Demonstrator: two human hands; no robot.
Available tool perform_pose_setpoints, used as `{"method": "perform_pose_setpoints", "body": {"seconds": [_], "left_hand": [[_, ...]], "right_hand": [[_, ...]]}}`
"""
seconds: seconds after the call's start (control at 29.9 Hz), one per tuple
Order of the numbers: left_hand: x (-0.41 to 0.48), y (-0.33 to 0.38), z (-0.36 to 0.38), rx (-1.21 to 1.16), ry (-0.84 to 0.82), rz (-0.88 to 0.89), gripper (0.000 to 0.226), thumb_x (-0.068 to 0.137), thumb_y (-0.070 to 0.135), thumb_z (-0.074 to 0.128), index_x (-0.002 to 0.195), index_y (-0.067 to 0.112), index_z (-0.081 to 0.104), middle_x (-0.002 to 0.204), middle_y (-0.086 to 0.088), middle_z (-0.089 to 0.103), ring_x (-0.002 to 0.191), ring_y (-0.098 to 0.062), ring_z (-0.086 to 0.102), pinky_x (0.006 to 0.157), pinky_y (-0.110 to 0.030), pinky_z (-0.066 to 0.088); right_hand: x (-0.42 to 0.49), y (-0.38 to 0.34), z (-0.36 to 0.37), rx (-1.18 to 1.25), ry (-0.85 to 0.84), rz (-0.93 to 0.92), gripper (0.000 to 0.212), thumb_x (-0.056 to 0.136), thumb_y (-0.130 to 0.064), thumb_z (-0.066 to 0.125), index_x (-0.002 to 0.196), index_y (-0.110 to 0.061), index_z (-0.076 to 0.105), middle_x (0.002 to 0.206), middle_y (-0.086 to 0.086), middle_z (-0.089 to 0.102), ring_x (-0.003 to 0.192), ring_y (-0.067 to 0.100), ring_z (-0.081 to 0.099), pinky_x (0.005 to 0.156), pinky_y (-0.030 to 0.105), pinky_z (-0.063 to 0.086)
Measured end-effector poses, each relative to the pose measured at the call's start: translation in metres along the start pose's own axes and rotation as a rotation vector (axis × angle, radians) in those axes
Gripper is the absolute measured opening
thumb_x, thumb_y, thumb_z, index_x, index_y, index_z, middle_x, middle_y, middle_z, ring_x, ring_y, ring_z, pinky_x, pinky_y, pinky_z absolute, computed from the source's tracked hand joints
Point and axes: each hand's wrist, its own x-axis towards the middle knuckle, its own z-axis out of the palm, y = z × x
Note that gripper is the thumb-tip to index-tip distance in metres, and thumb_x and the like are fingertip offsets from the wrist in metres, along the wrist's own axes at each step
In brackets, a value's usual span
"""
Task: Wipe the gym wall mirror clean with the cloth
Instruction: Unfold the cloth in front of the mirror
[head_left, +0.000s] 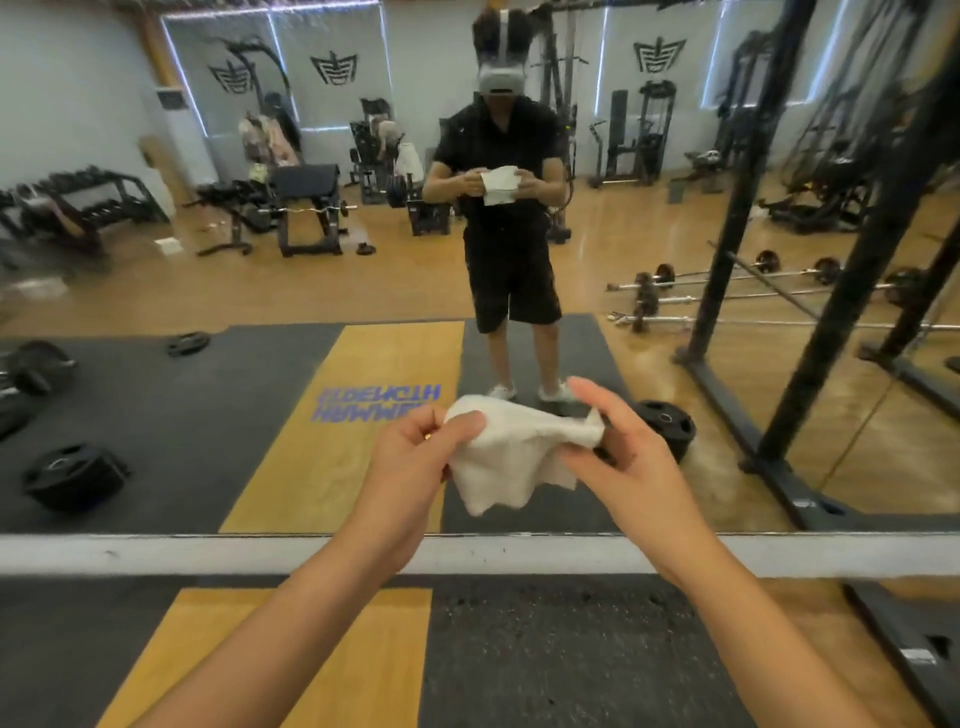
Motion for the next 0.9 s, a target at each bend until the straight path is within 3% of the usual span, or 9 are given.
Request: {"method": "perform_pose_setpoints", "body": {"seconds": [0.13, 0.27, 0.33, 0.4, 0.5, 0.64, 0.77, 0.84, 0.9], "left_hand": [[-0.007, 0.006, -0.026, -0.022, 0.090, 0.071, 0.018, 0.100, 0.020, 0.065, 0.085, 0.013, 0.056, 0.083, -0.008, 0.060, 0.079, -0.021, 0.056, 0.071, -0.037, 0.046], [-0.010, 0.011, -0.038, -0.011, 0.089, 0.099, 0.013, 0.098, 0.030, 0.068, 0.090, 0.020, 0.065, 0.092, -0.011, 0.066, 0.085, -0.023, 0.061, 0.077, -0.043, 0.049], [-0.013, 0.014, -0.038, -0.043, 0.049, 0.075, 0.016, 0.101, 0.027, 0.064, 0.105, 0.011, 0.064, 0.099, -0.013, 0.068, 0.091, -0.024, 0.061, 0.081, -0.044, 0.050], [-0.017, 0.014, -0.036, -0.078, -0.019, 0.046, 0.031, 0.100, 0.026, 0.059, 0.119, 0.002, 0.059, 0.107, -0.014, 0.071, 0.095, -0.023, 0.064, 0.083, -0.041, 0.054], [-0.022, 0.014, -0.033, -0.095, -0.110, 0.016, 0.044, 0.090, 0.034, 0.060, 0.125, 0.006, 0.060, 0.115, -0.014, 0.074, 0.099, -0.023, 0.072, 0.083, -0.038, 0.061], [-0.019, 0.010, -0.035, -0.064, -0.132, -0.001, 0.038, 0.088, 0.020, 0.066, 0.121, 0.005, 0.057, 0.110, -0.015, 0.075, 0.095, -0.026, 0.073, 0.079, -0.038, 0.062], [-0.005, 0.013, -0.045, 0.009, -0.159, 0.060, 0.038, 0.096, 0.002, 0.064, 0.128, 0.020, 0.057, 0.116, -0.007, 0.076, 0.100, -0.026, 0.075, 0.081, -0.041, 0.064], [0.008, 0.019, -0.055, 0.048, -0.190, 0.150, 0.035, 0.096, 0.002, 0.066, 0.121, 0.027, 0.069, 0.117, -0.002, 0.076, 0.101, -0.023, 0.074, 0.078, -0.036, 0.062], [0.018, 0.023, -0.065, 0.076, -0.265, 0.199, 0.035, 0.095, -0.002, 0.064, 0.093, 0.028, 0.082, 0.115, 0.000, 0.077, 0.107, -0.021, 0.072, 0.076, -0.031, 0.059]], "right_hand": [[-0.009, -0.001, 0.029, 0.369, -0.011, 0.363, 0.071, 0.090, -0.030, 0.075, 0.153, -0.017, 0.044, 0.136, 0.007, 0.066, 0.120, 0.021, 0.068, 0.107, 0.045, 0.053], [-0.024, -0.018, 0.042, 0.454, -0.155, 0.427, 0.060, 0.089, -0.045, 0.059, 0.130, -0.001, 0.062, 0.117, 0.020, 0.074, 0.111, 0.033, 0.072, 0.100, 0.047, 0.056], [-0.026, -0.024, 0.045, 0.391, -0.201, 0.390, 0.058, 0.091, -0.048, 0.056, 0.126, -0.003, 0.066, 0.118, 0.019, 0.074, 0.112, 0.034, 0.071, 0.101, 0.048, 0.056], [-0.026, -0.026, 0.048, 0.314, -0.199, 0.336, 0.049, 0.095, -0.046, 0.058, 0.130, -0.012, 0.066, 0.124, 0.011, 0.073, 0.114, 0.026, 0.071, 0.100, 0.047, 0.057], [-0.030, -0.026, 0.051, 0.292, -0.181, 0.261, 0.044, 0.092, -0.041, 0.060, 0.132, -0.021, 0.064, 0.126, -0.002, 0.073, 0.118, 0.017, 0.069, 0.100, 0.046, 0.056], [-0.028, -0.021, 0.052, 0.399, -0.046, 0.174, 0.039, 0.092, -0.023, 0.062, 0.130, -0.015, 0.065, 0.122, 0.008, 0.074, 0.117, 0.028, 0.069, 0.097, 0.047, 0.057], [-0.008, -0.022, 0.054, 0.406, -0.052, 0.134, 0.031, 0.100, -0.009, 0.057, 0.128, -0.020, 0.064, 0.118, 0.008, 0.076, 0.107, 0.028, 0.073, 0.089, 0.046, 0.062], [0.006, -0.022, 0.056, 0.398, -0.058, 0.121, 0.027, 0.103, -0.003, 0.052, 0.115, -0.018, 0.071, 0.110, 0.004, 0.078, 0.101, 0.023, 0.075, 0.082, 0.037, 0.062], [0.019, -0.020, 0.058, 0.407, -0.095, 0.144, 0.040, 0.103, 0.003, 0.047, 0.086, -0.017, 0.076, 0.098, 0.001, 0.078, 0.089, 0.018, 0.074, 0.071, 0.036, 0.060]]}}
